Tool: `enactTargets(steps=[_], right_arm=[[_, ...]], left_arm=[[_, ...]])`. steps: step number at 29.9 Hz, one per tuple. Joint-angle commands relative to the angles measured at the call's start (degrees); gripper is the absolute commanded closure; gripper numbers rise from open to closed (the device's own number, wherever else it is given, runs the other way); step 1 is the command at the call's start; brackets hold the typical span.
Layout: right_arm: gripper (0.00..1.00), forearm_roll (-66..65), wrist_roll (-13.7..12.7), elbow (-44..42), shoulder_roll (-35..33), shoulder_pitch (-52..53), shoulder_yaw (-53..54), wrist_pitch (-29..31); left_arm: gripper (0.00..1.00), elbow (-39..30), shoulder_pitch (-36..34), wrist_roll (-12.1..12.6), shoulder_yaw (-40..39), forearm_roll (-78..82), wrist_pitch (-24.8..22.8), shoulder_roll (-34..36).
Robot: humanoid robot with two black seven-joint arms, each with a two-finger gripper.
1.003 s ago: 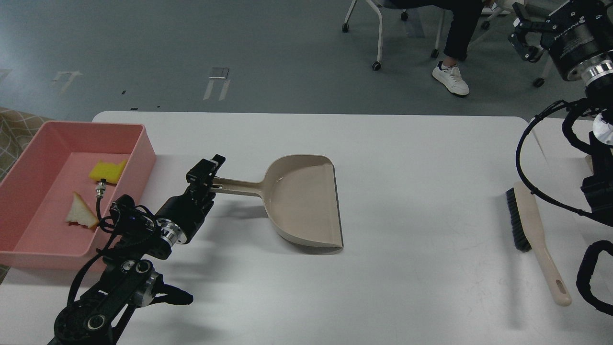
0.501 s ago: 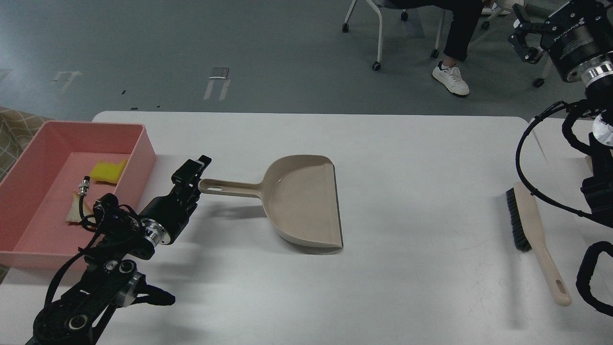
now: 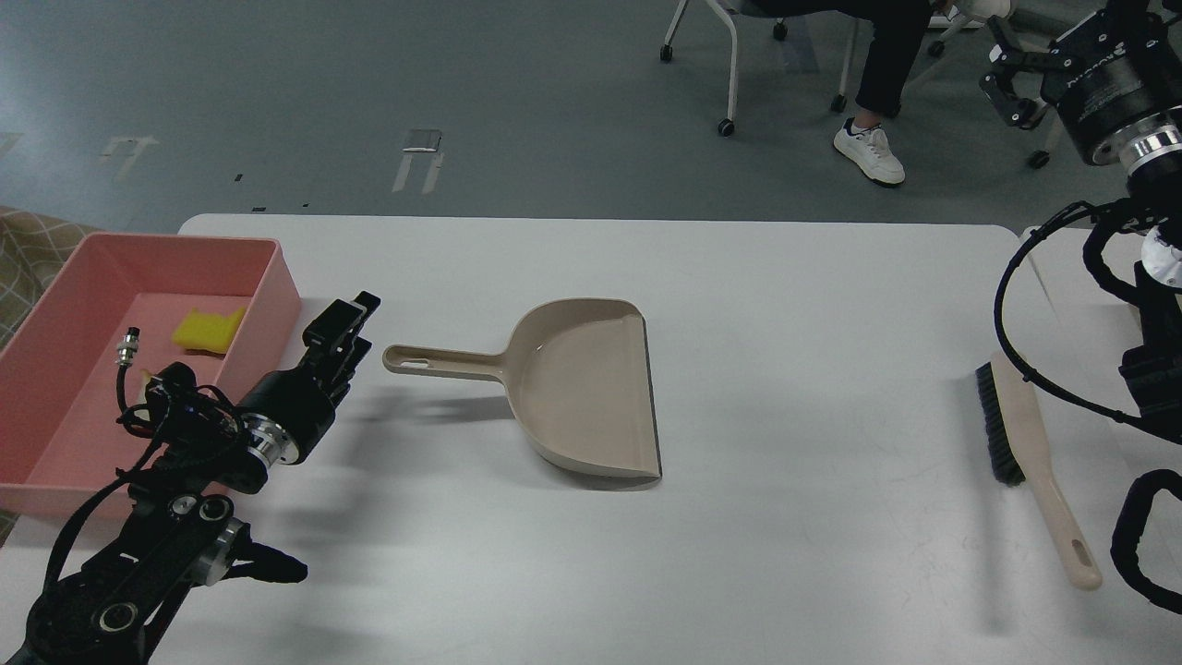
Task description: Sweep and dump garbage into bin
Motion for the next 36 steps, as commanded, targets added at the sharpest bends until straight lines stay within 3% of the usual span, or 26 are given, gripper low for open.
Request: enactTargets(steps=[1,10,17,24,26,32,36], right_arm=[[0.00,0.03,0.00,0.00,-0.07,-0.03,0.03,0.09],[0.00,-0.06,0.00,0.00,-0.07,-0.03,0.03,0.09],[0.00,-0.41,0.00,-0.09,-0.07,0.76,0.03,-0.62],[0.00,-0.67,0.08,-1.49,-0.16,1.11,-0.23,-2.64],[0.00,-2.24,0.61,-3.15,0.11,2.60,-0.32,-3.08],[0.00,-7.88,6.84,-10.62,0.55,7.69,-4.69,-4.05],[0.00,-7.53,7.90,-14.50,1.33,11.30,-9.01,-4.13]], left_arm=[[0.25,-1.67,0.00,0.18,-0.13,-0.06,0.06,1.47],[0.25,-4.83,-1.23,0.62,-1.18,-1.73,0.06,5.87],[0.24,-3.61,-10.71,1.23,-1.01,-5.68,-0.47,8.34],[0.26,5.34,-22.83,5.53,-0.83,-12.79,-0.03,7.64],[0.26,9.20,-26.17,5.37,-0.57,-14.55,0.06,6.76],[0.26,25.10,-36.72,4.57,-0.39,-15.09,0.06,0.00],[0.26,28.03,-40.60,4.75,-0.30,-15.18,-0.03,-3.52]])
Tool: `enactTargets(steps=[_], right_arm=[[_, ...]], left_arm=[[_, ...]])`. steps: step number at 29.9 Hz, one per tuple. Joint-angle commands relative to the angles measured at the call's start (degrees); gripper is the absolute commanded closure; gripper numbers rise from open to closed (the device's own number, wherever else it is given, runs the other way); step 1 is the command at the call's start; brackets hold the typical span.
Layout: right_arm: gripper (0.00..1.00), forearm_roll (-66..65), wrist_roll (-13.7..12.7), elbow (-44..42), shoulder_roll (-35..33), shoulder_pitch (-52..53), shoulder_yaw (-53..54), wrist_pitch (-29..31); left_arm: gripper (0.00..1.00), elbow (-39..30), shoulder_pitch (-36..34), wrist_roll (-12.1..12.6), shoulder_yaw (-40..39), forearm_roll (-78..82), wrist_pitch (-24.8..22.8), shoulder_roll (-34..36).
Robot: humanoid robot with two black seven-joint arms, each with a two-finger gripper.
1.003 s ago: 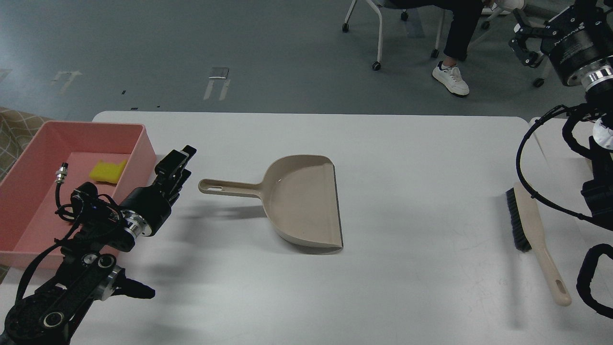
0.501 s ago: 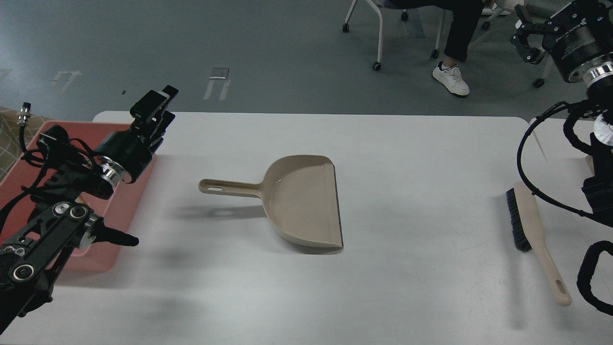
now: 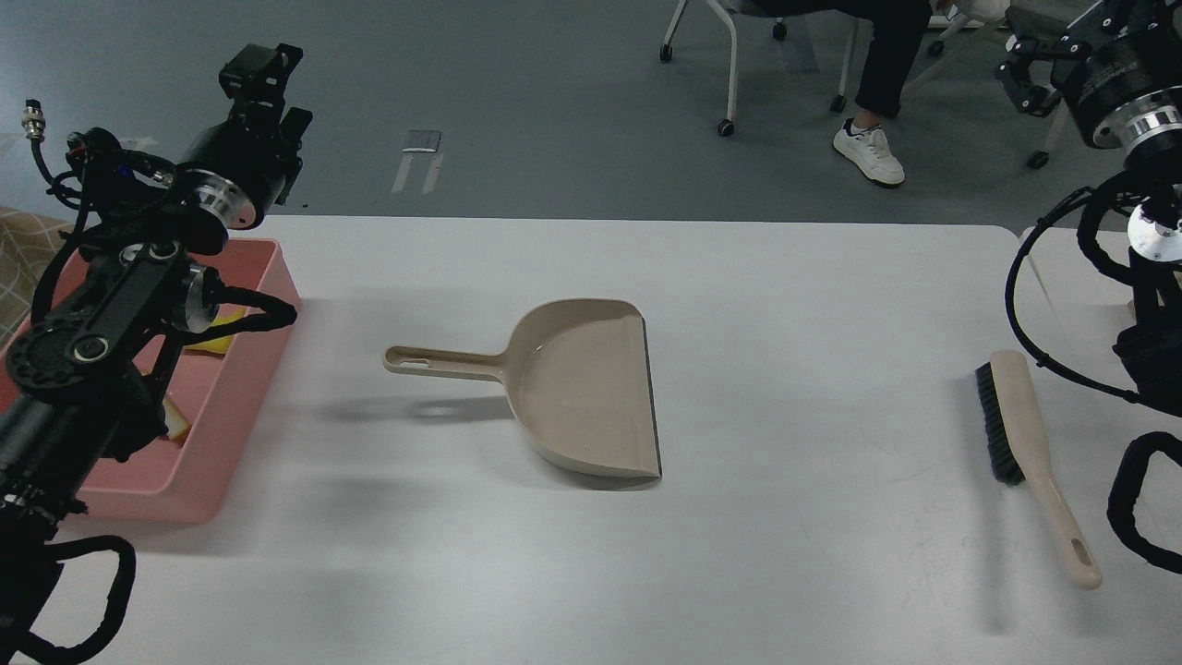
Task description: Sweep and dump garbage into bin
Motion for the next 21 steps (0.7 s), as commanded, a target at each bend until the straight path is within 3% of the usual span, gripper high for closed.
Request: enactTargets(steps=[1,4,8,11,13,15,17,20,21], right_arm=[[0.00,0.13,0.69,-2.76,1.10,2.79,-2.60,-0.05],[0.00,0.13,0.77,-3.65,3.21,5.07,-2.60,-0.14],[0.00,0.22,0.77,-3.56,6.19,5.43,-2.60,-0.14],[0.00,0.13,0.77,-3.56,8.83,6.74,-2.60,-0.57],[0.00,0.13,0.77,-3.56,9.71,7.10,-2.60,-1.28],[0.00,0.13,0.77,-3.47,10.50,7.62,-2.60,-2.07],[0.00,0.22,0.77,-3.30,10.60,7.89,-2.60,-2.33],[0.00,0.22,0.77,-3.38,10.16,7.89,-2.60,-2.42],[0.00,0.22,0.77,-3.38,10.16,7.72,-2.60,-2.34]], left_arm=[[0.26,1.83,-2.82,0.32,0.02,-0.05,-0.04,-2.58],[0.27,2.62,-5.98,1.38,0.20,0.30,0.83,-5.04],[0.33,7.44,-12.99,6.72,9.38,0.40,6.78,-7.68],[0.33,11.75,-16.44,7.18,16.00,-1.88,12.69,-10.57],[0.33,12.38,-17.32,6.92,16.54,-3.64,12.88,-12.24],[0.33,12.38,-17.77,4.03,16.64,-6.01,12.79,-13.48],[0.31,12.47,-17.77,-4.03,16.11,-10.04,12.79,-15.67],[0.28,13.78,-17.59,-10.29,16.02,-14.00,12.61,-18.57],[0.28,14.40,-17.59,-10.92,16.11,-14.63,12.35,-18.75]])
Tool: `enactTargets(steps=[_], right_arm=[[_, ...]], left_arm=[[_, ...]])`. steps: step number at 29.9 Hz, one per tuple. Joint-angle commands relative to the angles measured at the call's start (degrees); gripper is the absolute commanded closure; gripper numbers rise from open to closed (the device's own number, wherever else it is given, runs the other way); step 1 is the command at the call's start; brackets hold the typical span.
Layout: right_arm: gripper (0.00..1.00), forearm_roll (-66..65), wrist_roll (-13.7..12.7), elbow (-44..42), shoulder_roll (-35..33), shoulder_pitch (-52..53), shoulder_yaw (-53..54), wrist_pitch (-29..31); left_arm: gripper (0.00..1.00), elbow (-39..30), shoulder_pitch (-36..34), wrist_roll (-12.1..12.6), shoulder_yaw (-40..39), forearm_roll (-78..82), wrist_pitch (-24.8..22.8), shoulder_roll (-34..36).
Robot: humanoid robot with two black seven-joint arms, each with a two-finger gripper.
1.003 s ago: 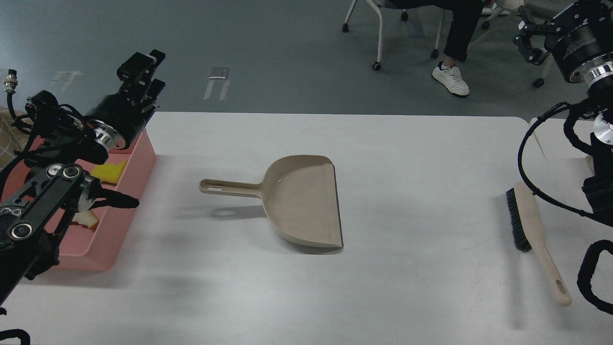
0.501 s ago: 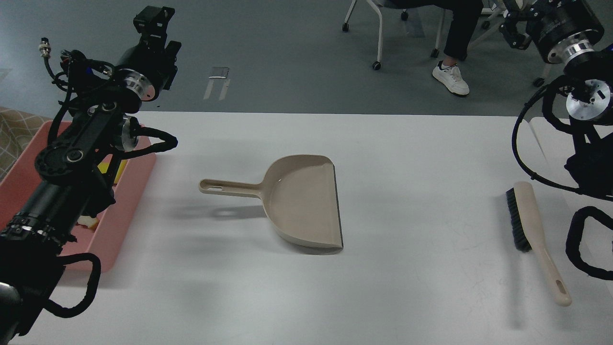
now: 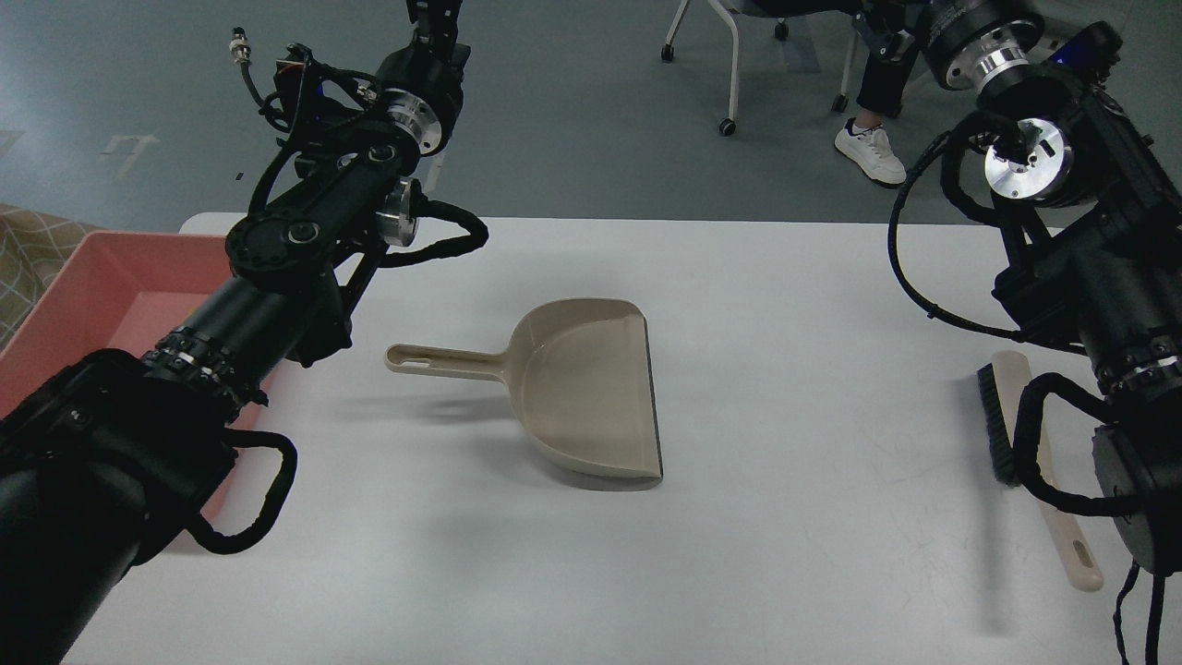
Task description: Sweep and dump garbage into bin
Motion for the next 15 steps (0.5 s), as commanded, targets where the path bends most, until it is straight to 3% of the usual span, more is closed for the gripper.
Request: enactTargets(steps=[1,4,7,15], right_arm=[[0.00,0.05,-0.01,-0.02,-0.35,-0.39,0.19,-0.02],[0.00,0.05,-0.01,0.06,-0.43,-0.66,0.27,-0.02],[0.00,0.05,-0.01,0.15,-0.61,-0.66,0.27,0.06],[0.00,0.13,-0.01,0.68,-0.52,-1.01,0.36,0.06]], left_arm=[[0.28,2.49,0.13,-5.01,-0.01,-3.87,-1.47,-2.17],[0.28,4.86,-0.22,-5.11,-0.27,-4.32,-7.25,-2.17],[0.27,5.31,-0.57,-4.93,-0.36,-5.19,-9.47,-2.35],[0.19,5.31,-0.57,-4.75,-0.36,-11.16,-9.92,-2.00]])
